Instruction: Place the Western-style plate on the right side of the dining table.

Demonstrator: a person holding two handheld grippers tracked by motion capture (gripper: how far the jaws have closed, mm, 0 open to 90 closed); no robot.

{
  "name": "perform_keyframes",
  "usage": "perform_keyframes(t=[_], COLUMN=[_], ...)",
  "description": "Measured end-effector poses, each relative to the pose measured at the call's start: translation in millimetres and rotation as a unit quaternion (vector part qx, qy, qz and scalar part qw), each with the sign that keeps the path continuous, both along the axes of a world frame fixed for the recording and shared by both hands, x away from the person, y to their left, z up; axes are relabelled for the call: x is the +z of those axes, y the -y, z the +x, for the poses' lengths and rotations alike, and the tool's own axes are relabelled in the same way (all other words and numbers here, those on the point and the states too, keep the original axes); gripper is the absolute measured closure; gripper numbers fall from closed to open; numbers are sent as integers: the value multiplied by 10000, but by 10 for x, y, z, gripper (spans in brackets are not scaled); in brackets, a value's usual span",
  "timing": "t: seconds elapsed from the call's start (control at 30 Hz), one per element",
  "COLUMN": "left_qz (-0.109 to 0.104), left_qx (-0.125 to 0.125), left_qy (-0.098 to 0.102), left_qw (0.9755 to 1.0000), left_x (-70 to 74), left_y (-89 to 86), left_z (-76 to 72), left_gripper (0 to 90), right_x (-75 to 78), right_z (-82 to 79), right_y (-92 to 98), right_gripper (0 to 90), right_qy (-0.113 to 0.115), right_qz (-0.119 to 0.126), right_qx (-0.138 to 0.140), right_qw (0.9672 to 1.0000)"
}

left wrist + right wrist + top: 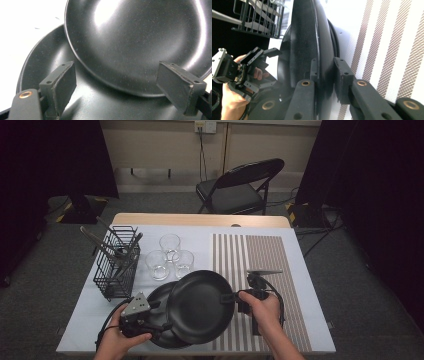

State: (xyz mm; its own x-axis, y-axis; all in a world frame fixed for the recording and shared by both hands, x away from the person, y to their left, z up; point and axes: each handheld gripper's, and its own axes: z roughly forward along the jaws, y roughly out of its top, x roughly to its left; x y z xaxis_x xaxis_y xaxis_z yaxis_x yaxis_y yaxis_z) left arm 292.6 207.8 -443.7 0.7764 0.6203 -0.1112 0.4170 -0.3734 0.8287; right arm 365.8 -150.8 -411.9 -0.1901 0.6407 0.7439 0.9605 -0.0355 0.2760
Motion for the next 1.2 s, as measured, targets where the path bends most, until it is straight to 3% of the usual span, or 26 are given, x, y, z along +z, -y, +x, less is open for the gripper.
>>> perform_keyframes(t=[0.3, 0.67, 0.87, 1.2], left_qz=[-12, -4, 65, 95], left_qx=[-26, -89, -124, -136], left_qy=[-2, -207, -225, -363], left_qw=[10000, 9997, 9996, 9992], left_x=[1, -17, -7, 21], left_y=[-16, -17, -10, 5], left_z=[1, 5, 9, 52], left_gripper=[159, 159, 159, 160], right_x=[139, 227, 259, 346], right_z=[37, 52, 48, 73], right_y=[126, 275, 352, 581], right_gripper=[790, 790, 790, 790], right_qy=[132, 196, 183, 238], right_qz=[67, 131, 204, 218], right_qx=[-121, -263, -314, -540], right_qw=[9998, 9994, 9991, 9980])
